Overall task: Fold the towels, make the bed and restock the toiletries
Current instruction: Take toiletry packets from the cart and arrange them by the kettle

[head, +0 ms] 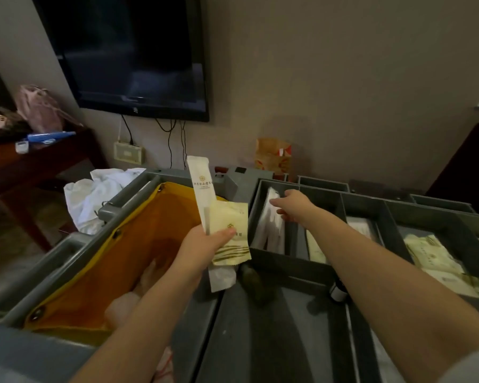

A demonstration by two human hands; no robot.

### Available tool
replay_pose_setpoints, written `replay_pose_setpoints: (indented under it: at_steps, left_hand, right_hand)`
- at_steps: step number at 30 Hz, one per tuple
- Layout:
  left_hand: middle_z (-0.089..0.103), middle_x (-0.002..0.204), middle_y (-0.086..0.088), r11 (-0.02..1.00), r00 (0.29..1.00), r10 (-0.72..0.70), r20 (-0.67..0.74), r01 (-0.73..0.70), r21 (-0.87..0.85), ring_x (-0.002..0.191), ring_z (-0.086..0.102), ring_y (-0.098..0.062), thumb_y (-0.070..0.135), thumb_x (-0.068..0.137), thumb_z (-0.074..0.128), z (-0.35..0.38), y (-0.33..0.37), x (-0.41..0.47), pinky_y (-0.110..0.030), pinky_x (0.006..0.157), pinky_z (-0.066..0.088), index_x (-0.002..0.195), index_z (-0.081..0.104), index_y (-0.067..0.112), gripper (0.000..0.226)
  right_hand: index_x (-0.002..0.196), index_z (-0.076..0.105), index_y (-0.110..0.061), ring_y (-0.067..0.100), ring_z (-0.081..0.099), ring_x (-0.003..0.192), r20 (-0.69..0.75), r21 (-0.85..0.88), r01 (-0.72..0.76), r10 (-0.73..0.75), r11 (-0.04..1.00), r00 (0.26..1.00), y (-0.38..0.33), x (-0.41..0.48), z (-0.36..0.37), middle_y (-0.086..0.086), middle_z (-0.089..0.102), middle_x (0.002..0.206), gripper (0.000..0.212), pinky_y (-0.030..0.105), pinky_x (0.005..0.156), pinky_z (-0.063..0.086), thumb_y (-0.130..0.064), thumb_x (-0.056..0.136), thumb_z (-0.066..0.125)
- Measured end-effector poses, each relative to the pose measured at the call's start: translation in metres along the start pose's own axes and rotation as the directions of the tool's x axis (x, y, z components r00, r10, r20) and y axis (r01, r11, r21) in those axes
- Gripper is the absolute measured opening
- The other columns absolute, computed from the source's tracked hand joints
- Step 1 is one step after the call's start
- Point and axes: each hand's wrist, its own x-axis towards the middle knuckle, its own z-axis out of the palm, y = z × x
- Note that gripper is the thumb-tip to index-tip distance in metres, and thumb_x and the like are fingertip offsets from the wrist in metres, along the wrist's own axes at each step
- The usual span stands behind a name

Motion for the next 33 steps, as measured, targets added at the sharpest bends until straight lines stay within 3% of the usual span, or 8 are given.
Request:
replay_pose_setpoints:
  at_steps: [2,5,10,15,23,27,30,33]
  left_hand:
    - [0.070,0.098,-0.006,1.000,1.000,0.000,0.020,0.000,0.002,0.086,0.069,-0.017,0.017,0.087,0.065,-0.002,0.002,0.003,-0.024,0.060,0.058,0.112,0.060,0.010,0.027]
    - [0.069,0.094,-0.003,1.000,0.999,0.008,0.045,-0.008,0.001,0.080,0.067,-0.013,0.017,0.087,0.064,0.002,0.007,0.007,-0.019,0.054,0.054,0.108,0.060,0.012,0.022]
    - [0.070,0.103,-0.006,0.996,0.983,0.062,0.175,-0.072,0.051,0.091,0.068,-0.016,0.020,0.089,0.063,0.039,0.018,0.007,-0.028,0.072,0.058,0.117,0.060,0.010,0.029]
    - [0.070,0.102,0.000,0.983,0.939,0.109,0.326,-0.150,0.103,0.091,0.068,-0.012,0.027,0.090,0.061,0.093,0.016,-0.006,-0.026,0.073,0.057,0.119,0.057,0.018,0.031]
    - [0.071,0.092,-0.002,0.994,0.937,0.006,0.350,-0.043,0.097,0.078,0.069,-0.010,0.031,0.089,0.062,0.175,-0.006,-0.040,-0.020,0.061,0.053,0.112,0.061,0.011,0.030]
    - [0.070,0.078,-0.001,0.995,0.937,-0.025,0.349,-0.009,0.097,0.061,0.067,-0.006,0.025,0.091,0.060,0.195,-0.020,-0.057,-0.017,0.054,0.050,0.112,0.059,0.010,0.026]
    - [0.069,0.078,-0.004,0.979,0.937,0.022,0.348,-0.091,0.182,0.059,0.066,-0.005,0.025,0.092,0.056,0.191,-0.029,-0.063,-0.011,0.051,0.048,0.111,0.059,0.008,0.025]
    - [0.066,0.080,-0.006,0.968,0.954,0.082,0.288,-0.144,0.204,0.057,0.065,-0.006,0.025,0.093,0.054,0.182,-0.027,-0.056,-0.014,0.050,0.049,0.112,0.057,0.009,0.025]
  right_hand:
    - [0.144,0.036,-0.012,0.020,0.058,0.105,-0.025,-0.045,0.090,-0.091,0.995,0.996,0.006,-0.007,0.001,0.009,0.054,0.129,0.057,0.028,0.080,0.050,-0.025,0.093,0.059]
    - [0.128,0.055,-0.017,0.011,0.060,0.091,-0.092,-0.060,0.186,-0.191,0.981,0.977,0.012,-0.030,-0.003,0.000,0.062,0.109,0.035,0.030,0.084,0.052,-0.027,0.094,0.056]
    - [0.103,0.063,-0.024,0.007,0.060,0.078,-0.080,0.099,0.319,-0.312,0.943,0.947,0.018,-0.092,-0.019,-0.005,0.066,0.089,0.016,0.018,0.063,0.045,-0.028,0.097,0.049]
    - [0.095,0.060,-0.036,0.008,0.067,0.088,-0.101,0.233,0.324,-0.308,0.917,0.946,0.049,-0.140,-0.040,-0.009,0.069,0.094,0.009,0.025,0.075,0.056,-0.030,0.095,0.054]
    - [0.100,0.065,-0.018,0.006,0.069,0.074,-0.240,0.380,0.168,-0.079,0.909,0.968,0.125,-0.161,-0.107,-0.002,0.071,0.086,0.011,0.017,0.059,0.051,-0.023,0.095,0.056]
    - [0.101,0.063,-0.009,0.020,0.068,0.086,-0.367,0.542,0.109,0.119,0.833,0.923,0.164,-0.156,-0.139,0.013,0.069,0.100,0.015,0.030,0.071,0.056,-0.020,0.096,0.055]
    - [0.122,0.055,-0.010,0.018,0.065,0.079,-0.477,0.597,0.099,0.252,0.796,0.842,0.177,-0.146,-0.156,0.010,0.065,0.099,0.027,0.027,0.067,0.053,-0.020,0.097,0.053]
    - [0.146,0.028,-0.015,0.014,0.063,0.073,-0.453,0.738,0.117,0.359,0.665,0.816,0.183,-0.142,-0.160,0.008,0.059,0.107,0.055,0.024,0.058,0.052,-0.016,0.097,0.052]
